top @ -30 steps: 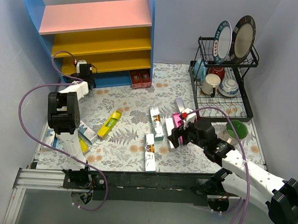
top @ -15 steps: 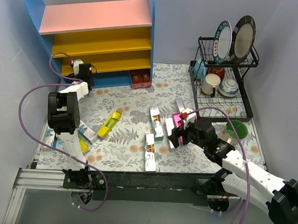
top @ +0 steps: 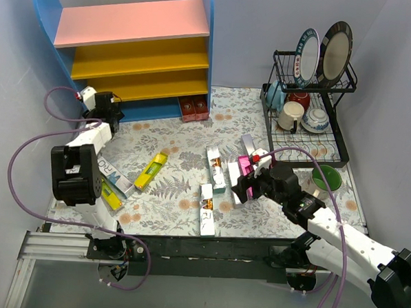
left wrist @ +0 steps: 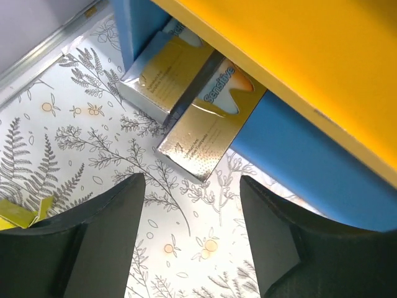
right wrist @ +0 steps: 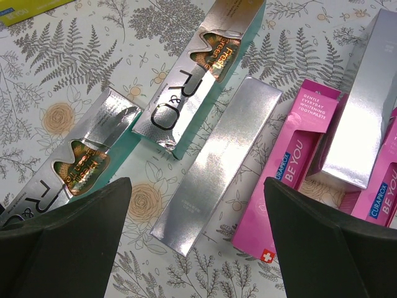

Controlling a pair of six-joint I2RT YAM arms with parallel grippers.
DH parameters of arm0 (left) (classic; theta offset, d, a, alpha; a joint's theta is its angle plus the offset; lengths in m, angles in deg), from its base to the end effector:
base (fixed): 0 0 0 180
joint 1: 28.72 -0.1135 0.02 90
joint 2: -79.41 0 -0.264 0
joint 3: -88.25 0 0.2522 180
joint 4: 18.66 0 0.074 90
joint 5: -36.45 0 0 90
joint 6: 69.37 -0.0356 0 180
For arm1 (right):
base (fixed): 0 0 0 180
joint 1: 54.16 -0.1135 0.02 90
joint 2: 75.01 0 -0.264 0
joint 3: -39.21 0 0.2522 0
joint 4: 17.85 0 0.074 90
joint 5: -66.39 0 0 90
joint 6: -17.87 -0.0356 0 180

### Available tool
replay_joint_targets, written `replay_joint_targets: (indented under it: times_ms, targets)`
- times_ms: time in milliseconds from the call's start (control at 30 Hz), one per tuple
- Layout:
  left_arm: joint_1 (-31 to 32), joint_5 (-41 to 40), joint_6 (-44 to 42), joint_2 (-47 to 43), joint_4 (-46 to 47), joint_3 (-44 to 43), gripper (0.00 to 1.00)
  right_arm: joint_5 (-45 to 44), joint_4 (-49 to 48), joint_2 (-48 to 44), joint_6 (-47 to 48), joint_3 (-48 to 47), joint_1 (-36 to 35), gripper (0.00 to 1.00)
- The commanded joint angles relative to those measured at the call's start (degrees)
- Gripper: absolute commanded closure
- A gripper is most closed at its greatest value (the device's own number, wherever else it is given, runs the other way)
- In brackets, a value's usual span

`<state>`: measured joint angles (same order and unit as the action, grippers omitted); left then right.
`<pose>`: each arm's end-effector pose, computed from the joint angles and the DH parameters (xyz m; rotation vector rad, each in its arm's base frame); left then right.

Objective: Place and organize the toothpastes onto the shelf
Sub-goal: Place the toothpaste on the shelf, then adjust the toothpaste on the shelf.

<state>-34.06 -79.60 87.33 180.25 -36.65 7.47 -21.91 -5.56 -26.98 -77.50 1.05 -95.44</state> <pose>0.3869 0.0519 0.2210 -1.4576 1.5935 -0.1065 0.1446 0.1284 0.2252 -0.6355 1.8965 0.5598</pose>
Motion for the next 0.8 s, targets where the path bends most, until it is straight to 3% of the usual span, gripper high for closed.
replay_joint_targets:
  times_ms: [0,333,767]
  targets:
    - [-4.14,7.84,8.44,-5.03,0.19,3.91,0.39,0.5,-2.3,-1.27,0.62,0.85,-0.3,0.04]
    - [-7.75,16.28,16.88,-3.2,-0.69,7.7,0.61,0.42,-2.57,-1.1,0.62,1.11,-0.29,0.04]
    - [-7.84,17.25,16.18,5.59,-1.66,0.14,0.64,0.15,-2.92,-0.31,0.8,1.03,-0.3,0.04]
